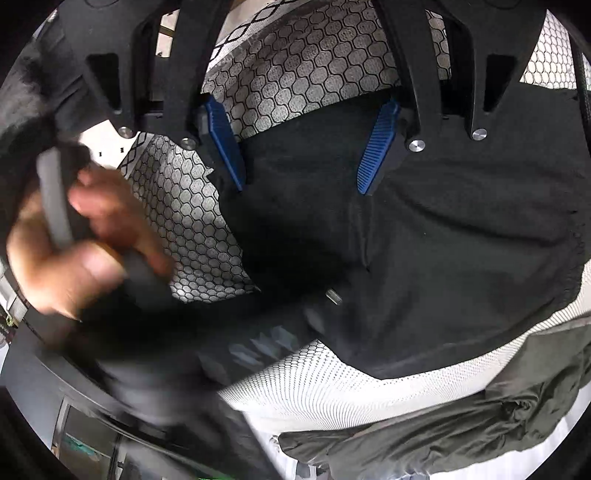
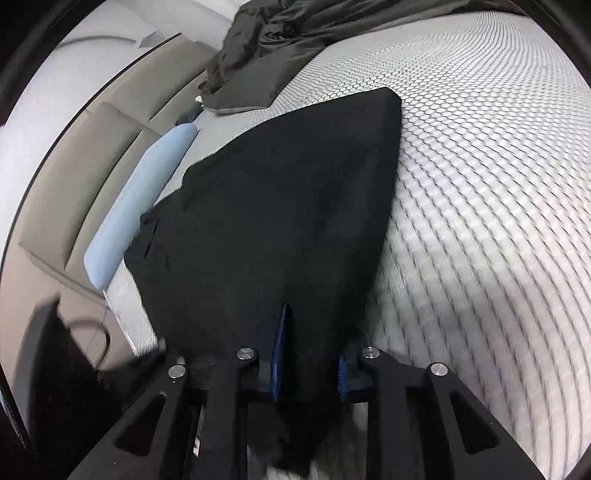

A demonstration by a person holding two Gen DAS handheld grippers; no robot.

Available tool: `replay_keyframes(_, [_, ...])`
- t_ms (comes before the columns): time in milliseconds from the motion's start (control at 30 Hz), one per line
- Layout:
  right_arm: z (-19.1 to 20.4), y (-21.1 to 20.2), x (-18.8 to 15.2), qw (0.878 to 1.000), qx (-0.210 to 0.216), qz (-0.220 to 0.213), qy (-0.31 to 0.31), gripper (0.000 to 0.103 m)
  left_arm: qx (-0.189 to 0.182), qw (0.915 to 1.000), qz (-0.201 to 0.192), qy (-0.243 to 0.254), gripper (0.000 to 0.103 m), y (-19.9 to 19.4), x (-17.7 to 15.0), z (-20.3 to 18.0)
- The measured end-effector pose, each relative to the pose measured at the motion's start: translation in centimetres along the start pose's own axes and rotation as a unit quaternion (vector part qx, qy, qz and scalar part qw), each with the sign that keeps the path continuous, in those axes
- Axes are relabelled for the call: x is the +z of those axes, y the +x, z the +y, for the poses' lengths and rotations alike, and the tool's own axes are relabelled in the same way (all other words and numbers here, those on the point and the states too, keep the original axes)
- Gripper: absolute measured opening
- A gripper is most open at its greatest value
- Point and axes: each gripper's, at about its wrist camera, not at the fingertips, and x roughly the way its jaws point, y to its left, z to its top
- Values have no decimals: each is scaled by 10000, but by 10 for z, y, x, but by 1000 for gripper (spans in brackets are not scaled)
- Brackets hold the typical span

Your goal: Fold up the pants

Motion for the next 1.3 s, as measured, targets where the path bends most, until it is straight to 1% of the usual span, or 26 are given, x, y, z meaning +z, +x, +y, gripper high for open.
replay_keyframes(133, [-11, 21, 48, 9997, -89, -32, 210, 20, -82, 9999, 71, 41, 60, -1, 5, 2])
replay_keyframes(200, [-22, 34, 79, 9993, -98, 58, 352, 20, -154, 9998, 97, 32, 60, 0, 6, 4])
replay_keyframes(333, [-32, 47, 141, 9977, -582, -124, 331, 20, -236, 9996, 122, 110, 60, 1, 9, 6])
replay_keyframes(400, [-34, 58, 169, 9965, -724, -191, 379, 20, -291, 9994, 116, 135, 61, 1, 9, 7])
replay_keyframes(467, [-36, 65, 185, 9955, -864, -229, 303, 20, -353, 9993, 81, 100, 61, -1, 8, 8])
replay_keyframes(500, [-42, 61, 191, 9953, -898, -271, 226, 24, -427, 9991, 16, 22, 61, -5, 9, 10])
replay_keyframes(533, [-42, 58, 192, 9951, -914, -324, 197, 28, -506, 9987, -42, -78, 61, -10, 10, 14])
replay_keyframes(567, [-45, 48, 188, 9947, -886, -418, 309, 29, -606, 9979, -94, -200, 61, -15, 9, 17])
replay_keyframes(600, [-49, 38, 184, 9943, -825, -514, 440, 32, -712, 9967, -170, -356, 61, -25, 8, 24])
replay_keyframes(633, [-53, 20, 173, 9938, -709, -634, 583, 37, -774, 9956, -254, -474, 61, -33, 9, 29])
replay_keyframes(667, [-55, 7, 159, 9934, -640, -683, 657, 39, -811, 9940, -404, -620, 61, -45, 11, 37])
replay_keyframes(700, [-54, -7, 140, 9929, -527, -735, 775, 44, -796, 9931, -494, -698, 61, -52, 12, 44])
replay_keyframes(733, [-51, -15, 122, 9928, -407, -747, 844, 45, -733, 9919, -645, -813, 61, -64, 13, 54])
replay_keyframes(800, [-44, -29, 71, 9931, -17, -601, 1002, 45, -547, 9898, -870, -990, 62, -81, 14, 73])
replay_keyframes(867, [-40, -30, 39, 9921, 172, -446, 1162, 45, -149, 9856, -1108, -1266, 64, -95, 14, 97])
replay_keyframes(900, [-38, -27, 22, 9913, 209, -384, 1240, 45, 1, 9835, -1156, -1389, 64, -99, 13, 109])
replay_keyframes(933, [-34, -24, 16, 9914, 160, -405, 1234, 45, 112, 9817, -1166, -1504, 64, -101, 12, 121])
replay_keyframes(967, [-27, -24, 12, 9922, 10, -573, 1105, 45, 192, 9796, -1168, -1625, 64, -102, 13, 132])
replay_keyframes(1000, [-18, -22, 11, 9931, -124, -652, 966, 40, 254, 9772, -1165, -1756, 64, -102, 13, 144])
replay_keyframes(1033, [-14, -18, 13, 9932, -175, -689, 925, 19, 296, 9756, -1148, -1848, 64, -102, 12, 150])
replay_keyframes(1067, [-10, -14, 19, 9933, -185, -712, 894, 12, 357, 9736, -1123, -1958, 64, -101, 12, 159])
replay_keyframes(1100, [-6, -12, 29, 9937, -281, -745, 790, 11, 407, 9723, -1108, -2019, 64, -99, 15, 165])
replay_keyframes(1167, [4, -16, 48, 9910, -556, -1104, 519, 11, 557, 9703, -1035, -2114, 64, -91, 16, 180])
replay_keyframes(1200, [8, -12, 55, 9906, -600, -1145, 447, 11, 596, 9706, -971, -2123, 64, -86, 18, 185])
replay_keyframes(1267, [2, -8, 62, 9893, -945, -1021, 433, 22, 666, 9718, -854, -2093, 64, -82, 15, 188])
replay_keyframes(1300, [-3, -5, 60, 9872, -1222, -910, 468, 32, 752, 9729, -776, -2047, 64, -74, 12, 192])
